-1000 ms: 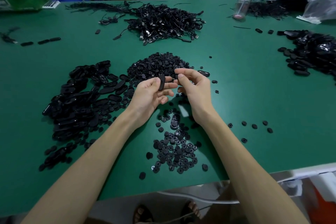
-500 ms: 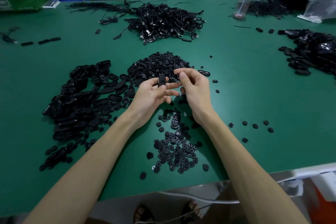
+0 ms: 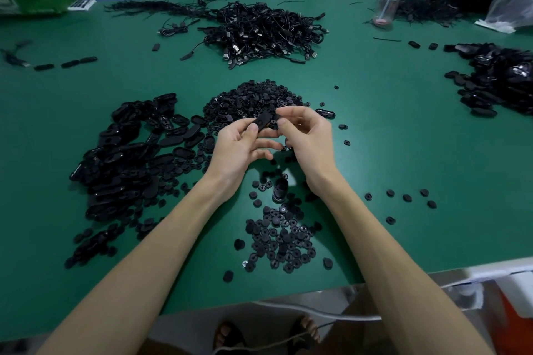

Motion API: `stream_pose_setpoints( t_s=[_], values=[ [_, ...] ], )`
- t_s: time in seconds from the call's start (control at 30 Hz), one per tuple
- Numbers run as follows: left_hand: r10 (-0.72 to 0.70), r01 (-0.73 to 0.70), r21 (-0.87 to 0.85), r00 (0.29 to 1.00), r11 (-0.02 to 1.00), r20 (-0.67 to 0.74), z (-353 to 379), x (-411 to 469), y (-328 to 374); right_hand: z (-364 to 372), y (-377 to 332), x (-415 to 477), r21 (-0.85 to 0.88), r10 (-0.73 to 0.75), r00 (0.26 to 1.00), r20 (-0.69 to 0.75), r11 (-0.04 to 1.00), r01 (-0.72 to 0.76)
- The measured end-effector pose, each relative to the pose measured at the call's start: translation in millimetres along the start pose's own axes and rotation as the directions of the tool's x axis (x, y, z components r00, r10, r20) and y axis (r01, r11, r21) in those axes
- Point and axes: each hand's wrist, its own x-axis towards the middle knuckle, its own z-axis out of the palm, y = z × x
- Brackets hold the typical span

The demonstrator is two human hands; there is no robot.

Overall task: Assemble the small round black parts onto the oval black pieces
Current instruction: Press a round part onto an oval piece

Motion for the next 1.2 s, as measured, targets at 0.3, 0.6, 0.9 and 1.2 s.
stream_pose_setpoints(
  t_s=[0.3,0.6,0.9,1.2],
  values=[
    [0.025,-0.025,-0.029,0.999,0.999,-0.022,1.3,-0.9,0.7,-0.4,-4.1,-1.6,0.167,0.062,0.994,0.093,0.983,-0.077],
    [0.049,-0.048,0.009,0.995,0.999,-0.083,-0.8,2.2,-4.7,2.6,-6.8,-5.1,0.114,-0.025,0.986,0.165,0.993,0.006],
    [0.070,-0.068,0.022,0.992,0.997,-0.104,0.7,2.6,-6.1,5.2,-2.4,-5.6,-0.239,-0.099,0.991,0.085,0.964,0.117],
    [0.079,-0.076,0.032,0.992,0.997,-0.100,-0.5,2.3,-6.3,5.0,-4.9,-6.5,-0.263,-0.127,0.991,0.039,0.955,0.133]
  ],
)
